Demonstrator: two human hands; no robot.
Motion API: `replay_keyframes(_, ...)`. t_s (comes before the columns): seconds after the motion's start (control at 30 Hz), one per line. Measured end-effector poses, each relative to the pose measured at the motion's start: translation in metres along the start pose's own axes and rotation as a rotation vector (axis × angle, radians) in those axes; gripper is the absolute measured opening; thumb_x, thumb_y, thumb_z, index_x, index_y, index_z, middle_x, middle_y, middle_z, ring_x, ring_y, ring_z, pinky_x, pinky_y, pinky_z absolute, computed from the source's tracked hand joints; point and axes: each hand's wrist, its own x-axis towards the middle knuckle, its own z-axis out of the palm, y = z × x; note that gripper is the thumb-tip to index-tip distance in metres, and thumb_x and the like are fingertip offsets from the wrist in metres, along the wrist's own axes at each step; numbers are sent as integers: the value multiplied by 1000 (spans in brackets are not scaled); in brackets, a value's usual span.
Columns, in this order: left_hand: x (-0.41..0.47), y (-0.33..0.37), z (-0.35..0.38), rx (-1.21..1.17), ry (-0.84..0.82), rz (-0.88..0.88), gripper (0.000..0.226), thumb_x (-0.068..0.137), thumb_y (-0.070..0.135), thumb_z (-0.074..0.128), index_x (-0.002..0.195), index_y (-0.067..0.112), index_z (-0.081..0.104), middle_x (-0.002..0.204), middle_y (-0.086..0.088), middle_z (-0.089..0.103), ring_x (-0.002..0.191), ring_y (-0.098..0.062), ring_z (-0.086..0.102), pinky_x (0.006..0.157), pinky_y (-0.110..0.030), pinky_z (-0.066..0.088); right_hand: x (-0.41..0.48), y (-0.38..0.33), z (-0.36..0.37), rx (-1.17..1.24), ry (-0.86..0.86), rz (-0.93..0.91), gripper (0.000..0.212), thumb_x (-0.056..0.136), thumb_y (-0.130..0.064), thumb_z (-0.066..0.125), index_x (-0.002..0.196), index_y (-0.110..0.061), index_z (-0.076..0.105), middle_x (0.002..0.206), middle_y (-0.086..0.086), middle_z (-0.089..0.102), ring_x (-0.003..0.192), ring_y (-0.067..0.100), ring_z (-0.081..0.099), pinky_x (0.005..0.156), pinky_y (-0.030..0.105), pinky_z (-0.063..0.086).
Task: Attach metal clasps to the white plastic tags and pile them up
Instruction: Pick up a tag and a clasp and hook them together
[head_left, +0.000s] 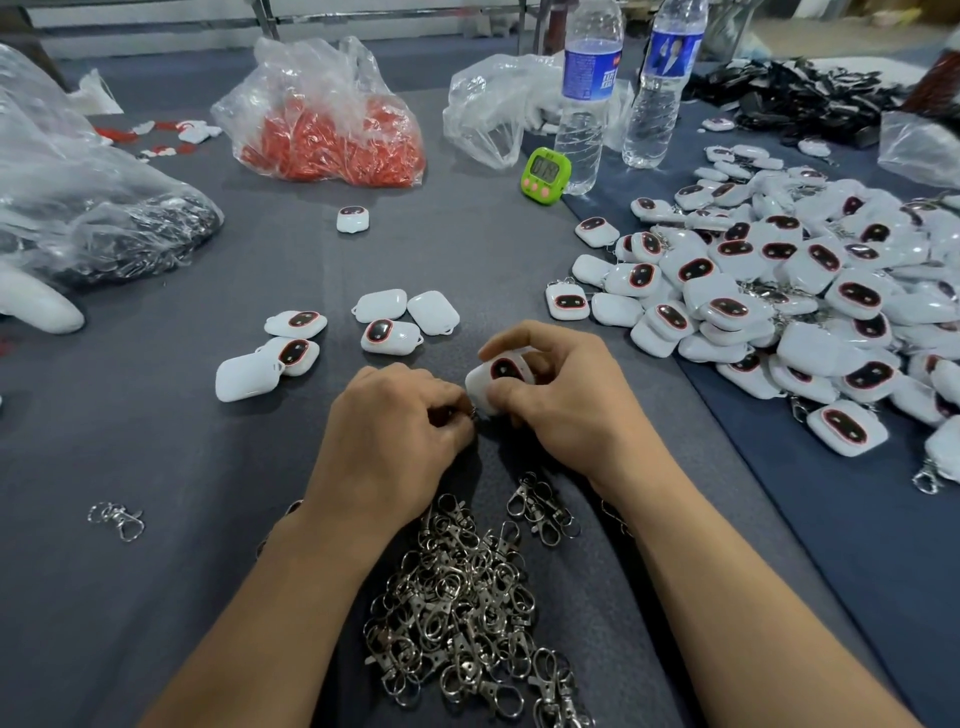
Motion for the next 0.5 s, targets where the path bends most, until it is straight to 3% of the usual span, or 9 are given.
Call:
replay_keyframes(0.1,0,0,0,5,12,-12,5,77,21,81,81,24,82,74,4,72,76,-22,59,73,-32,42,1,0,-1,-7,-9,1,26,73,-22,73,94,-38,75,76,-7,73,63,8,60,74,39,57)
replay_keyframes(0.23,-1,-1,1,4,-16,-62,8,79,28,78,86,30,82,77,4,73,80,-24,62,75,-42,50,2,0,-2,-17,-1,5,27,78,-13,75,93,-35,77,76,-5,72,60,5,56,67,29,47)
replay_keyframes(0.5,-2,1,3,39,22,-80,7,80,32,75,83,29,81,75,0,72,78,-28,63,73,-44,51,0,-2,-3,-114,-12,-1,24,78,-19,76,91,-39,78,74,-7,70,62,5,56,65,19,43)
